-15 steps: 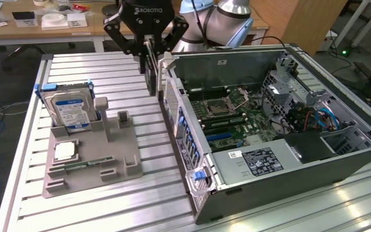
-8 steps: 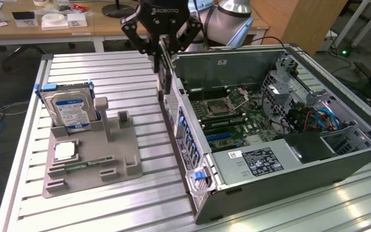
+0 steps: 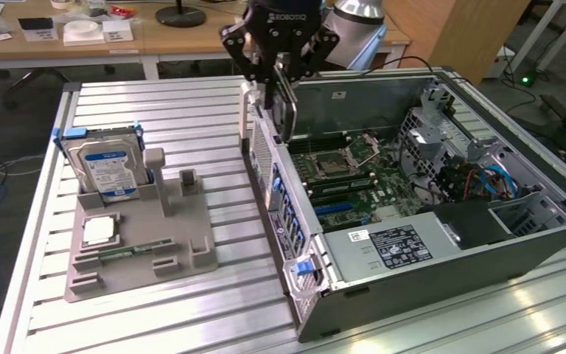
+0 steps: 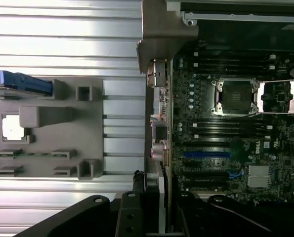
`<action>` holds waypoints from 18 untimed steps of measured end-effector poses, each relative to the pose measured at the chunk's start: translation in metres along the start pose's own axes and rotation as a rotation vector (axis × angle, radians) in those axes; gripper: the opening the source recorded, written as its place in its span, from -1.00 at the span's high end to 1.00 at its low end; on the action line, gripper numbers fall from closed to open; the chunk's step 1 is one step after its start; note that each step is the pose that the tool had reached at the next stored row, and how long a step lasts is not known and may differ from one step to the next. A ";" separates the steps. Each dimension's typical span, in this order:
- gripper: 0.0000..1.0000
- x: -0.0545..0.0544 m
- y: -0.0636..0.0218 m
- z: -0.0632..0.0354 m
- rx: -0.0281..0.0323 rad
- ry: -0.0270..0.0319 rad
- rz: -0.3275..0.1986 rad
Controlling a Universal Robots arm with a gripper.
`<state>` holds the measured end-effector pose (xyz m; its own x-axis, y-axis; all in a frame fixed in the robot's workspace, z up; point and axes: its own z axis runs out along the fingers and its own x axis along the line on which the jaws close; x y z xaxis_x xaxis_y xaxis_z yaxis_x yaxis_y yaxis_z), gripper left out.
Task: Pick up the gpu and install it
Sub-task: 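Pick up the gpu and move the gpu toward the slot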
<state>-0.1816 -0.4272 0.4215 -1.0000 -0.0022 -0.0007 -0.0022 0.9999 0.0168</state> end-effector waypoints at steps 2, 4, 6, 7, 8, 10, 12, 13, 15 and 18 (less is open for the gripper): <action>0.44 -0.009 0.0000 0.0001 0.0000 0.0000 0.000; 0.44 -0.018 0.0000 0.0003 0.0000 0.0000 0.000; 0.44 -0.027 -0.0001 0.0005 -0.0001 0.0000 0.000; 0.44 -0.032 -0.0001 0.0005 0.0000 0.0000 0.000; 0.44 -0.036 -0.0001 0.0006 0.0000 0.0000 0.000; 0.44 -0.045 -0.0001 0.0008 0.0000 -0.0001 0.000; 0.44 -0.055 -0.0001 0.0010 -0.0001 -0.0001 0.000; 0.44 -0.059 -0.0001 0.0011 -0.0001 0.0000 0.000; 0.44 -0.068 -0.0002 0.0013 -0.0001 -0.0001 0.000; 0.44 -0.082 -0.0002 0.0017 0.0000 0.0000 0.000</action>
<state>-0.0998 -0.4272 0.4199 -1.0000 -0.0022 -0.0007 -0.0022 0.9999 0.0168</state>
